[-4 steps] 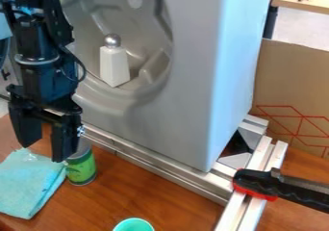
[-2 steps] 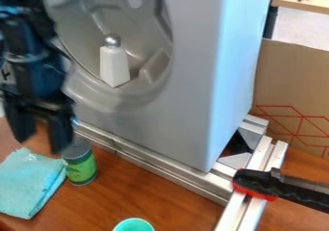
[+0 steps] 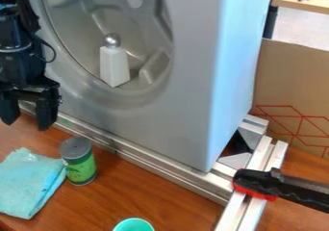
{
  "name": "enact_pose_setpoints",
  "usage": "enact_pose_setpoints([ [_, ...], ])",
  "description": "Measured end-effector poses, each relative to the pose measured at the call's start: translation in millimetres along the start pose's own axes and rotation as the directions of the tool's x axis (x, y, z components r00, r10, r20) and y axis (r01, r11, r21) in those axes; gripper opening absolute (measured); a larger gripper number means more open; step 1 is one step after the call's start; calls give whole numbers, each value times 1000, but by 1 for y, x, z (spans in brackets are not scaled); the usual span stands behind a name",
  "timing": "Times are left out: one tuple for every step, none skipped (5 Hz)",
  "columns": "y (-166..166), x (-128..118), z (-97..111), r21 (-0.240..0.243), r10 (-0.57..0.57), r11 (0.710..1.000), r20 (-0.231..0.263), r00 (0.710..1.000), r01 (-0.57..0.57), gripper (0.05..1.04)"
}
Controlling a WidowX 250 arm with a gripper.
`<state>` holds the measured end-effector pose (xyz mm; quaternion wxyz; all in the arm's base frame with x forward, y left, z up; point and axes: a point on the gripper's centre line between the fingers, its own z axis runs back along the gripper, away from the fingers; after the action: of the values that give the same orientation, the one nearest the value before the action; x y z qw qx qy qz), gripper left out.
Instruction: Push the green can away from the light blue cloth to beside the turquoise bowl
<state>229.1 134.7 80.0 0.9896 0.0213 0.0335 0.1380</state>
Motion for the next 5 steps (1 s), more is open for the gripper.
enact_pose_setpoints([
  [1, 10, -20, 80, -57, 995, -9, 998, 57, 1001],
  [-4, 16, -33, 132, -107, 985, -19, 994, 108, 1001],
  [-6, 21, -40, 170, -142, 975, -27, 990, 144, 1001],
  [-4, 20, -44, 203, -146, 967, -63, 987, 156, 1001],
  [-1, 24, -42, 221, -140, 963, -63, 988, 151, 1001],
])
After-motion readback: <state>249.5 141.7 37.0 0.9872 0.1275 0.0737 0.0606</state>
